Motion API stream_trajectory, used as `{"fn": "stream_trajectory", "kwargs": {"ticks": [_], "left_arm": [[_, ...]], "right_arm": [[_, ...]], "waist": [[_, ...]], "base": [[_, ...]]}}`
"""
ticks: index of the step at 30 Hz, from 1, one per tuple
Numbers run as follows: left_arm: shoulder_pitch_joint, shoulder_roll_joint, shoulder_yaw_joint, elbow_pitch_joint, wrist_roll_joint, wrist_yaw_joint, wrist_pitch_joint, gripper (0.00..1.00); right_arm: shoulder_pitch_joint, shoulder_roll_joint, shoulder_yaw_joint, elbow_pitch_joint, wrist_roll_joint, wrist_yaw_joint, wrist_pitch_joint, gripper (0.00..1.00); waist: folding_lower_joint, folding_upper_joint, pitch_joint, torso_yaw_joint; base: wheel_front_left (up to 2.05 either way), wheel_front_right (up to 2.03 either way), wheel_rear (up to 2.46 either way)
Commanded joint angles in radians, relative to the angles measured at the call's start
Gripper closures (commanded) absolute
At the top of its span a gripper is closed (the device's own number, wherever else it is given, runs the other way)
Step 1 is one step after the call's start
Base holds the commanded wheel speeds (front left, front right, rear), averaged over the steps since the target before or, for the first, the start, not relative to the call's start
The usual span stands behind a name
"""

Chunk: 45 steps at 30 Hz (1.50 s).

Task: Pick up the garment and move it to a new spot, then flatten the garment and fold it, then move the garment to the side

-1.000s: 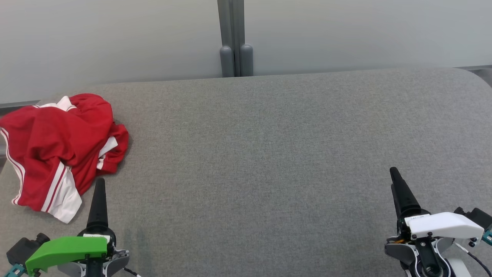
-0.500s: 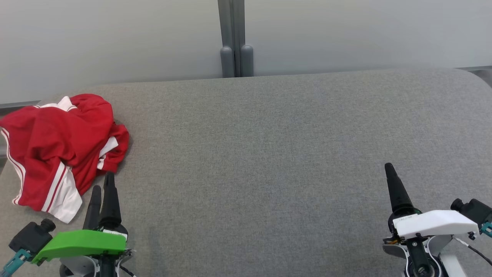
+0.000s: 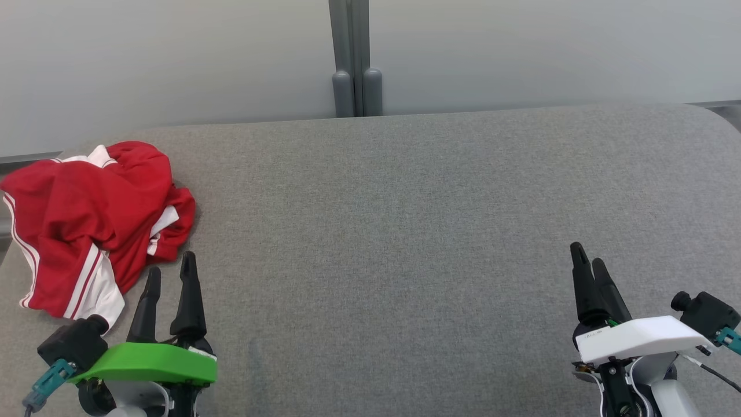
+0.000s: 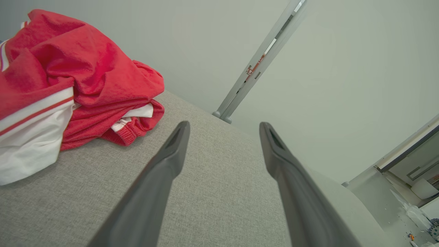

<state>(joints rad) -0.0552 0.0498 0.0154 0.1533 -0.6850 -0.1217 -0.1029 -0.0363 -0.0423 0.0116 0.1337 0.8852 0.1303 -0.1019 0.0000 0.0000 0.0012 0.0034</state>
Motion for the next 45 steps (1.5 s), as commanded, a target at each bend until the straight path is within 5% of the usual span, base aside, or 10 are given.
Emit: {"fn": "stream_trajectory", "kwargs": {"ticks": [1,45], "left_arm": [[0.001,0.013,-0.007,-0.015,0.035,0.001,-0.01,0.0],[-0.006,0.045,-0.052,0.104,0.453,0.046,-0.117,0.0]], "right_arm": [[-0.001,-0.006,0.004,-0.017,-0.035,0.0,-0.011,0.0],[0.033,-0.009,0.035,-0.017,-0.579,0.0,-0.118,0.0]], "waist": [[0.0,0.0,0.0,0.001],[0.0,0.0,-0.023,0.015]], "base": [[0.0,0.0,0.0],[0.0,0.0,0.0]]}}
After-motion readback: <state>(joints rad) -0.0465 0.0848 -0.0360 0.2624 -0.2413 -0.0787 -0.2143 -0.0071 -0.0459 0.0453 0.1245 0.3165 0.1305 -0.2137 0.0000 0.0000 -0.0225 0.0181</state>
